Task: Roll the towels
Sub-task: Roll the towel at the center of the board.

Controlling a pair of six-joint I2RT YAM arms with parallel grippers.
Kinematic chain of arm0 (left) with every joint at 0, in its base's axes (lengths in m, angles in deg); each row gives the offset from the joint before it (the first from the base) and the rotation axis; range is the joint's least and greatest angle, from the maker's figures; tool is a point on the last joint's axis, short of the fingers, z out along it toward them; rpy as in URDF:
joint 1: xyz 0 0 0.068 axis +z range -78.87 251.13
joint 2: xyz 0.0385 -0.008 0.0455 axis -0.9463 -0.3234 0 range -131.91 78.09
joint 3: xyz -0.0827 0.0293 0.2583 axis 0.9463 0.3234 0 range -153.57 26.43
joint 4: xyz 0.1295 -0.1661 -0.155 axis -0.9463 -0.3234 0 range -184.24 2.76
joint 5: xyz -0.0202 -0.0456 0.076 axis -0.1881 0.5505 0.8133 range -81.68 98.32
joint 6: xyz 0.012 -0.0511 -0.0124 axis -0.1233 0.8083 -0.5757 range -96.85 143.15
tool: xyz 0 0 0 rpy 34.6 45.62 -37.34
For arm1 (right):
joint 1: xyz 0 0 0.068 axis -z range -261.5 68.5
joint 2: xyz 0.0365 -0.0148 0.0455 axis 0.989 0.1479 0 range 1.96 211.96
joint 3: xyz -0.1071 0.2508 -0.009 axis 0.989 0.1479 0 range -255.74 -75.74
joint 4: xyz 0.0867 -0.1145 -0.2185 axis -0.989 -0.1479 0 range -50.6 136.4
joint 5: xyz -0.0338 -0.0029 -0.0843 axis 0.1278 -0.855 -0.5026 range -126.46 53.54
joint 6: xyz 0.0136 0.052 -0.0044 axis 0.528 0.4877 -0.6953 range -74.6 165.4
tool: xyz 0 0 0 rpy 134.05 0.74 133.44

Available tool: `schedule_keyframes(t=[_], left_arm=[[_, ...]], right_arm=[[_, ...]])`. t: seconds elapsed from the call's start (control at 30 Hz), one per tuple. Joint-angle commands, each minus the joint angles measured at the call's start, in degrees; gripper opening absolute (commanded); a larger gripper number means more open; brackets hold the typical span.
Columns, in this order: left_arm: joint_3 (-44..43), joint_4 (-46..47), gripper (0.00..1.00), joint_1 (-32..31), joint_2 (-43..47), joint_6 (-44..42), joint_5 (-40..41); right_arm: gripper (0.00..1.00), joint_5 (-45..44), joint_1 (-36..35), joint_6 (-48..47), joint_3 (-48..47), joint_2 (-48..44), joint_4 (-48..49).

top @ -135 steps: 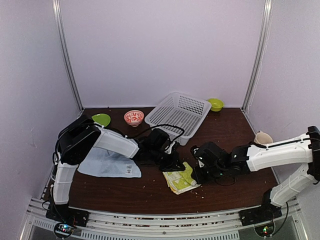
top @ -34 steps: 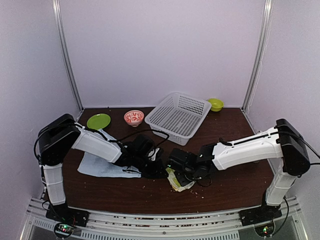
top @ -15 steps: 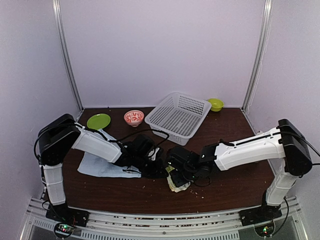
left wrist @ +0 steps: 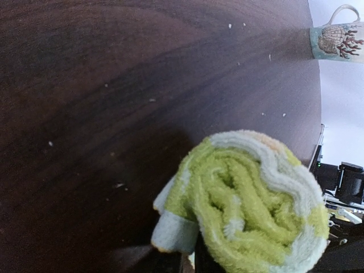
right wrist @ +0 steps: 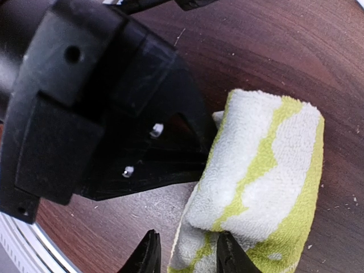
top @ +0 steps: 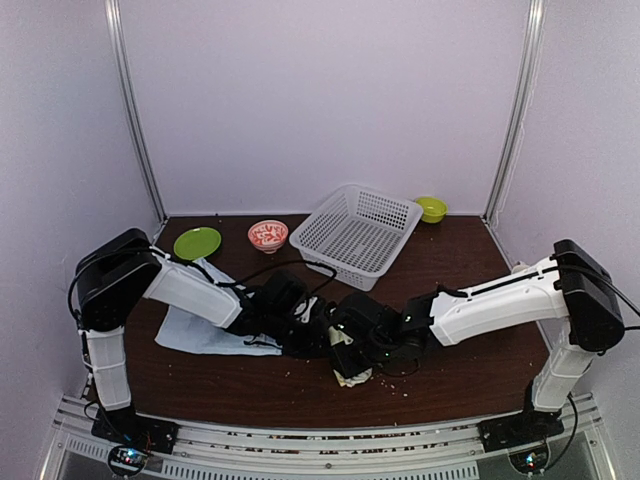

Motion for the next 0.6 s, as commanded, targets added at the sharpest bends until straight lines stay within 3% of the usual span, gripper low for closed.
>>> schedule_keyframes(t=[0.0,0.3,0.57], left_arm=[[2.5,-0.3,0.09,-0.1,2.2,-0.5,0.5],[6.2,-3.0,0.09,0.1,11.0,-1.3,2.0],[0.8,-4.6,0.09,0.1,12.7,-2.4,2.9]], right_arm=[[0.35,2.2,-0.3,0.7,2.1,0.8,2.5],[0.36,3.2,1.1,1.5,4.8,0.8,4.8],[0.36,3.4,1.4,1.7,5.3,0.8,5.3]])
